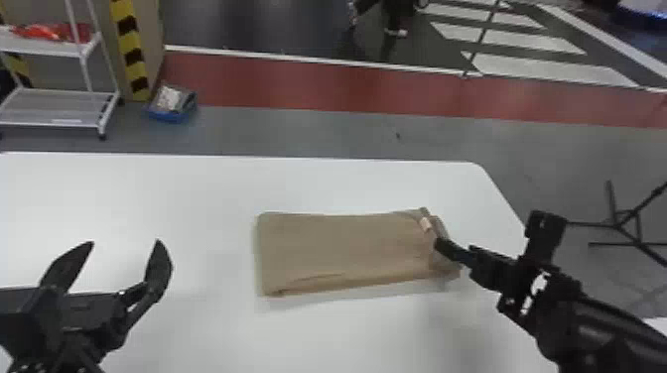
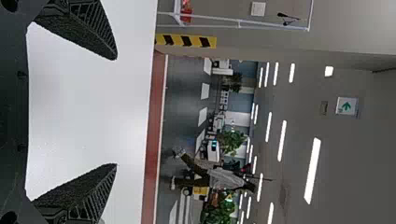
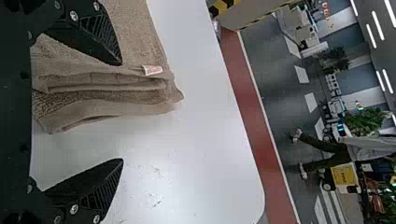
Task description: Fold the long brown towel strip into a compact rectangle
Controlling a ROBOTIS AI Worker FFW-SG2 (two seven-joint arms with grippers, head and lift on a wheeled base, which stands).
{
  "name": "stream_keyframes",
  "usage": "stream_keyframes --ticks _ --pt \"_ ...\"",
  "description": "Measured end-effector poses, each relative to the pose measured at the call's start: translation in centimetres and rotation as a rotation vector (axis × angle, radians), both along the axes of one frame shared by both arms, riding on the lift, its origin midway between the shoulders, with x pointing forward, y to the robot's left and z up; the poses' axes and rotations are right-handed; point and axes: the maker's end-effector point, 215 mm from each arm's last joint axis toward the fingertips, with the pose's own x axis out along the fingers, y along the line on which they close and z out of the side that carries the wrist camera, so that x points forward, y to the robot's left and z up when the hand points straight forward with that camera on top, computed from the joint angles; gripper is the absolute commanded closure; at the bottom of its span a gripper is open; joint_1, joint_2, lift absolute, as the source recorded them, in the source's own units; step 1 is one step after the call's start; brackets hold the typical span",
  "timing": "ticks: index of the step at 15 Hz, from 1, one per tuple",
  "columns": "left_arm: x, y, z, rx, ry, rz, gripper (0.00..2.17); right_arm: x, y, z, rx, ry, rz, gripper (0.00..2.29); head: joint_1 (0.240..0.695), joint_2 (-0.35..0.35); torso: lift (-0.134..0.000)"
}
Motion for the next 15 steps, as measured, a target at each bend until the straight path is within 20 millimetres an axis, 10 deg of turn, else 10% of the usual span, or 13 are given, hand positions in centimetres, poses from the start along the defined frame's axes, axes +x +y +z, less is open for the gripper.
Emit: stream_keyframes --ticks 7,12,15 --pt "0.0 0.0 -0.1 0.001 0.001 -0.001 0.06 0.8 2.8 -1.1 -0.026 0.015 0.072 0.52 0.695 -0.197 -0.117" --pt "0.0 -0.1 -0.1 0.001 0.002 -0.003 0.06 0.9 4.2 -1.5 -0.041 0.024 0.11 1.66 0.695 -0.181 -0.117" --pt "-0.1 -0.1 -0.1 0.001 0.003 -0.003 0.06 0.7 3.9 -0.5 -0.031 0.002 0.107 1.66 0.695 -0.182 -0.117"
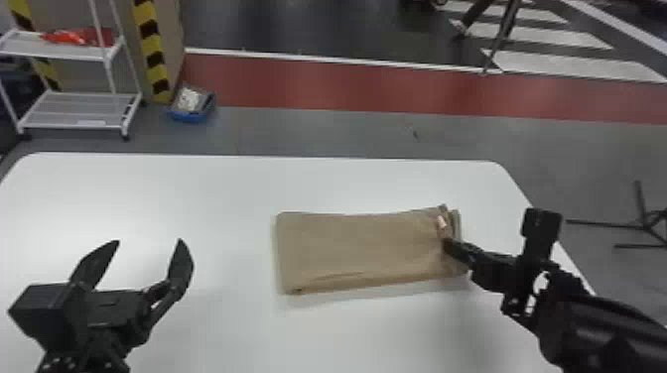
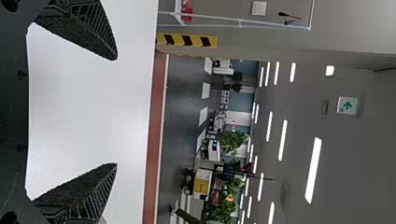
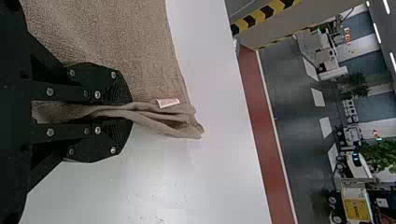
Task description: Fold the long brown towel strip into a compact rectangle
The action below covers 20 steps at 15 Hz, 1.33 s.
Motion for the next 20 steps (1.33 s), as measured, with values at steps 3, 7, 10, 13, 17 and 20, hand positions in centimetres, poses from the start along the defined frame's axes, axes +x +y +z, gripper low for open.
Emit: stream_keyframes --ticks 3,7,10,13,17,20 --pt "0.0 -0.1 0.0 0.0 0.0 -0.001 0.06 -0.4 0.2 4.6 0.053 -0.091 -0.006 1.66 0.695 -0.186 -0.117" --pt "0.0 -0.2 0.0 -0.002 0.0 -0.003 0.06 -1.1 5.2 11.6 0.113 -0.21 0.06 1.66 0.695 -0.138 -0.117" --pt "0.0 -0.3 0.0 -0.002 0.002 -0.004 0.07 -1.0 12.7 13.6 0.116 -0.241 0.162 1.66 0.695 -0.072 -0.117" --pt "0.0 -0.3 0.0 -0.001 0.002 -0.004 0.07 -0.7 20.0 13.0 0.064 -0.241 0.258 1.66 0.695 0.025 -0.117" --pt "0.0 0.0 -0.1 0.002 0.002 -0.003 0.07 -0.5 25.6 10.0 0.0 -0.216 0.331 0.18 0.695 0.095 -0.117" --pt "0.2 0.0 -0.2 0.002 0.004 -0.004 0.07 -1.5 28.3 8.6 0.033 -0.192 0.41 0.02 0.695 0.123 -0.117"
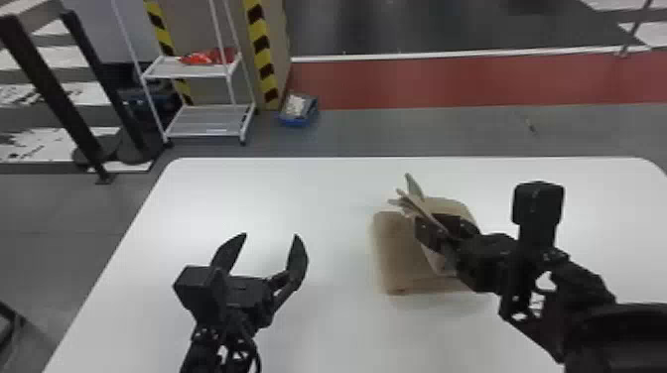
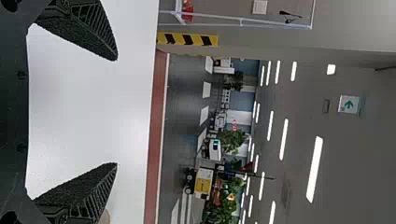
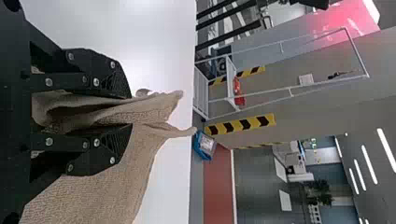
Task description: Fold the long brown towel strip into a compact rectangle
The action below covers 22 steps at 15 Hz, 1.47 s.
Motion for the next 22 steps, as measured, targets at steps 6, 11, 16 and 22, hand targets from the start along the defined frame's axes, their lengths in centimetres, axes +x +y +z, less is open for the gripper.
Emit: stream_keyframes --ticks 6,11,16,22 --pt "0.2 -0.1 -0.5 0.0 0.008 -0.006 0.07 2.0 -1.7 0.8 0.03 -0.058 -0.042 1.37 0.695 0.109 -0.117" --pt "0.1 -0.2 -0.7 0.0 0.011 -0.005 0.07 4.5 -1.4 -3.2 -0.084 -0.019 -0.035 2.13 0.695 0.104 -0.117" --pt "0.2 0.0 -0.5 -0.004 0.004 0.001 0.06 3.8 2.1 -6.2 -0.152 0.003 0.043 2.13 0.695 0.142 -0.117" --pt "0.1 0.4 0.3 -0.015 -0.024 0.018 0.07 -0.9 7.4 -6.9 -0.132 -0.016 0.181 2.13 0.695 0.211 -0.117"
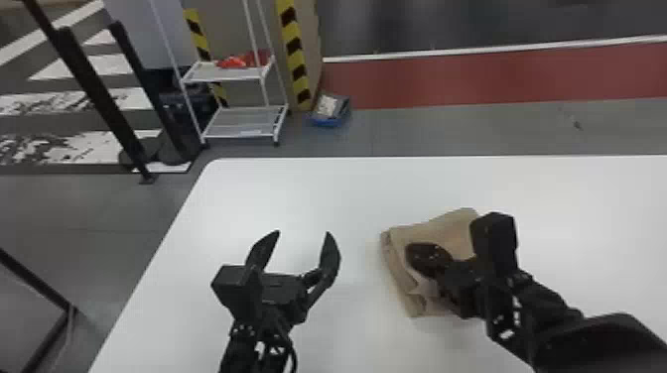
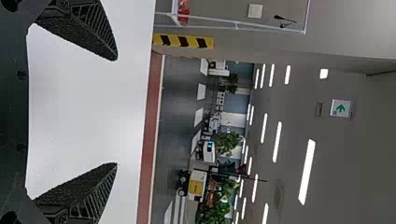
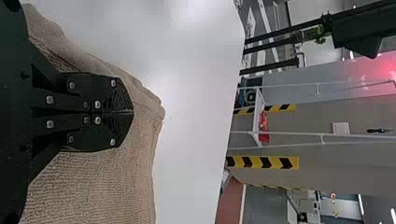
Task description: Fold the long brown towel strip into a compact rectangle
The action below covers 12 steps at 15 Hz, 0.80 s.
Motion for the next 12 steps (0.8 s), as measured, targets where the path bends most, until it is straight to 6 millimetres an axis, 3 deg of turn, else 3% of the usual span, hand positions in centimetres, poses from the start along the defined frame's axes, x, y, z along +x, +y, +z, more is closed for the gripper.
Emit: stream_keyframes --ticks 3,5,9,12 --pt "0.0 0.1 -0.1 -0.002 0.001 0.002 0.07 -2.8 1.2 1.0 0.043 -0.003 0.053 2.13 0.695 0.234 -0.117" --pt "0.0 0.1 -0.2 -0.003 0.004 0.002 0.07 -4.0 0.7 2.3 0.076 -0.018 0.065 2.13 0.695 0.237 -0.117" --pt "0.0 0.3 -0.3 -0.007 0.006 0.005 0.07 -6.0 -4.2 4.2 0.122 -0.028 0.027 2.13 0.695 0.19 -0.117" --pt "0.1 0.4 -0.3 -0.007 0.006 0.007 0.07 -8.5 -10.1 4.2 0.162 0.023 -0.016 2.13 0.695 0.14 -0.117"
